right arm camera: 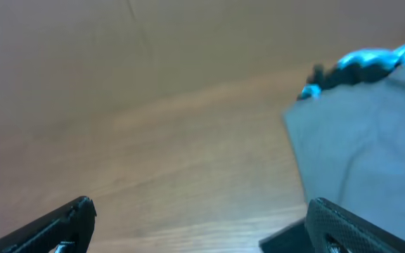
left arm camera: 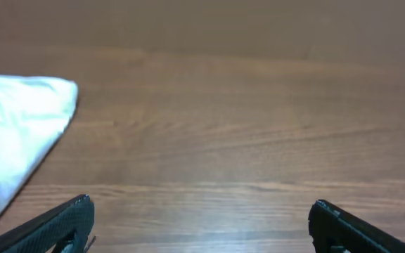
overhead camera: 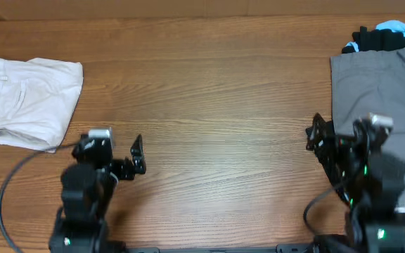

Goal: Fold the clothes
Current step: 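Reach the right gripper into the clothes pile and grasp the grey shorts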

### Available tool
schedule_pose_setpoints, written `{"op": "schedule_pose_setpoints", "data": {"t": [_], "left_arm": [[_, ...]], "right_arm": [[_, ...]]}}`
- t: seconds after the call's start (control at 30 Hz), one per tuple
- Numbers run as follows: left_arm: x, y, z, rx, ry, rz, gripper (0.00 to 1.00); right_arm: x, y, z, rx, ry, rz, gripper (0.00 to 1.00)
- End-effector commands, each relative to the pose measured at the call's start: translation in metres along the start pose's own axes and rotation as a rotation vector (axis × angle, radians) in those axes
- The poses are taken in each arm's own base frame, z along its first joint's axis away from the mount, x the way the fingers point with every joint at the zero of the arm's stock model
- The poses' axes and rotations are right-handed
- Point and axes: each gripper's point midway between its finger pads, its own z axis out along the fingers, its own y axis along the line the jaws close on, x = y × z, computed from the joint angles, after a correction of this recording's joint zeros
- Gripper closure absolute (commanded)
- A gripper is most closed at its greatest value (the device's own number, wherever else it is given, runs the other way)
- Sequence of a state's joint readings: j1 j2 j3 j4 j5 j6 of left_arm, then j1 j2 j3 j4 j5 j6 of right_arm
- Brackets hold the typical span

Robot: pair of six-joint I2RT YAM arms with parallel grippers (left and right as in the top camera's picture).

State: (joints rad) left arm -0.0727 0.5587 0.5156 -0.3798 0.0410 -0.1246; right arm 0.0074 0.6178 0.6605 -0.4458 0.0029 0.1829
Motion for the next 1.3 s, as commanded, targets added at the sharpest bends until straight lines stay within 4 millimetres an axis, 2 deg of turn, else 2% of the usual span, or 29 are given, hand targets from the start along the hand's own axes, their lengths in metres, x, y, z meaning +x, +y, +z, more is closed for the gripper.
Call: {"op": "schedule_pose_setpoints", "data": {"t": [0.0, 0.13, 0.27, 0.3, 0.4, 0.57, 0.63, 0.67, 0.83, 1.03, 1.17, 1.27], "left_arm": [[-0.018, -0.006, 0.007, 0.005, 0.103, -0.004, 0.0], [-0.019, -0.006, 0.014, -0.011, 0.271, 0.029, 0.0], [-0.024, -0.009, 0.02, -0.007, 0.391, 0.032, 0.0], [-0.024, -0.012, 0.022, 0.01, 0.422, 0.025, 0.0], [-0.022, -0.015, 0.028, 0.023, 0.448, 0.015, 0.0], [-0.014, -0.013, 0.033, 0.016, 0.482, -0.001, 0.0], [-0.013, -0.013, 0.035, 0.015, 0.488, -0.002, 0.0], [-0.013, -0.013, 0.036, 0.015, 0.487, -0.002, 0.0], [-0.012, -0.013, 0.037, 0.014, 0.494, -0.002, 0.0], [-0.011, -0.013, 0.037, 0.015, 0.495, -0.001, 0.0], [-0.011, -0.013, 0.037, 0.015, 0.495, -0.001, 0.0], [-0.011, -0.013, 0.037, 0.015, 0.494, -0.001, 0.0]], "right_arm": [[-0.019, 0.018, 0.014, -0.05, 0.09, 0.007, 0.0], [-0.018, 0.013, 0.043, 0.017, 0.312, 0.024, 0.0], [-0.012, -0.009, 0.073, 0.123, 0.525, 0.052, 0.0], [-0.012, -0.016, 0.089, 0.143, 0.559, 0.063, 0.0], [-0.007, -0.029, 0.117, 0.179, 0.585, 0.068, 0.0], [0.01, -0.065, 0.162, 0.293, 0.58, 0.063, 0.0], [0.023, -0.076, 0.177, 0.319, 0.604, 0.036, 0.0], [0.032, -0.088, 0.184, 0.372, 0.619, 0.018, 0.0], [0.057, -0.132, 0.202, 0.577, 0.642, -0.063, 0.0], [0.094, -0.15, 0.224, 0.623, 0.693, -0.086, 0.02], [0.12, -0.159, 0.232, 0.643, 0.741, -0.097, 0.12], [0.132, -0.167, 0.233, 0.68, 0.765, -0.116, 0.28]]}}
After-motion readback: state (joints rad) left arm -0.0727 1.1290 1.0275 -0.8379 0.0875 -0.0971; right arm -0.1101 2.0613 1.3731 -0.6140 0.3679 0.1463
